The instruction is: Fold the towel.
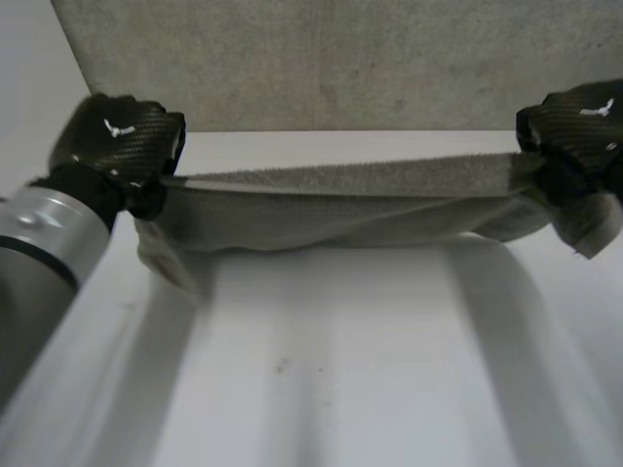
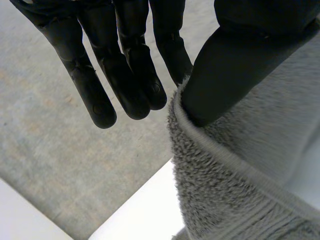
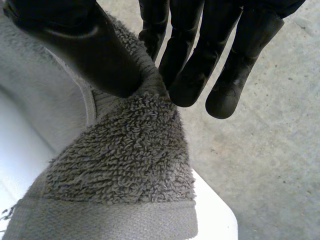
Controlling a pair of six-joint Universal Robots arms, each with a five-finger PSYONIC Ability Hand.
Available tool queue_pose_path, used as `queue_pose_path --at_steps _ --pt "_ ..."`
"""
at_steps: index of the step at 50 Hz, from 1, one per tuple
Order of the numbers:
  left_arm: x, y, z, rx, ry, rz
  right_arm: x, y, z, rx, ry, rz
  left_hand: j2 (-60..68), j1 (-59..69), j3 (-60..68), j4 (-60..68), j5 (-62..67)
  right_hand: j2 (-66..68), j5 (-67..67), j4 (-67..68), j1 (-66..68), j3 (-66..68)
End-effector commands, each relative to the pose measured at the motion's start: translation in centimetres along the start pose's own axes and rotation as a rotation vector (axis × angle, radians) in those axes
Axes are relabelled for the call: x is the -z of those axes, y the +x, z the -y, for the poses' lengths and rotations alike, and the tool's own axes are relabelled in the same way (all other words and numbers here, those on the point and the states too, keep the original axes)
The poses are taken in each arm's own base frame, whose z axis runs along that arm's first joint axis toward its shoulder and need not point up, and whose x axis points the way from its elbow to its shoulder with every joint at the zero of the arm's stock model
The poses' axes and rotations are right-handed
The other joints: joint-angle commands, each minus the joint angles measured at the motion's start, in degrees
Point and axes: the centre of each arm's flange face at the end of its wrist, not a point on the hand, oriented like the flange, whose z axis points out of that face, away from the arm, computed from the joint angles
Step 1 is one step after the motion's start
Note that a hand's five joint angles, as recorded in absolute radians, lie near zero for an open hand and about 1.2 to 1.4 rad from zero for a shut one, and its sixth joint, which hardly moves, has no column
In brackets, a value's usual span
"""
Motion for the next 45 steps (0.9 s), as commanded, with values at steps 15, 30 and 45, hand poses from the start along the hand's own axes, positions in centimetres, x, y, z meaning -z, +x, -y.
queue_pose_path --at_steps 15,30,45 --pt "-1.9 2.5 -10.0 -0.138 -0.588 -0.284 -2.2 -6.1 -7.5 0.114 -0.455 0.360 10.3 12.1 10.3 10.3 11.5 3.7 3.0 3.0 3.4 3.4" --pt "-13.9 0.6 -6.4 -0.104 -0.094 -0.007 -14.0 -4.4 -1.8 0.080 0.167 -0.013 10.3 12.1 10.3 10.3 11.5 3.7 3.0 3.0 3.4 3.4" --pt "-13.2 -7.3 6.3 0.098 0.628 0.311 -9.2 0.0 6.8 -0.026 0.587 -0.212 10.3 12.1 10.3 10.3 11.5 3.7 3.0 3.0 3.4 3.4"
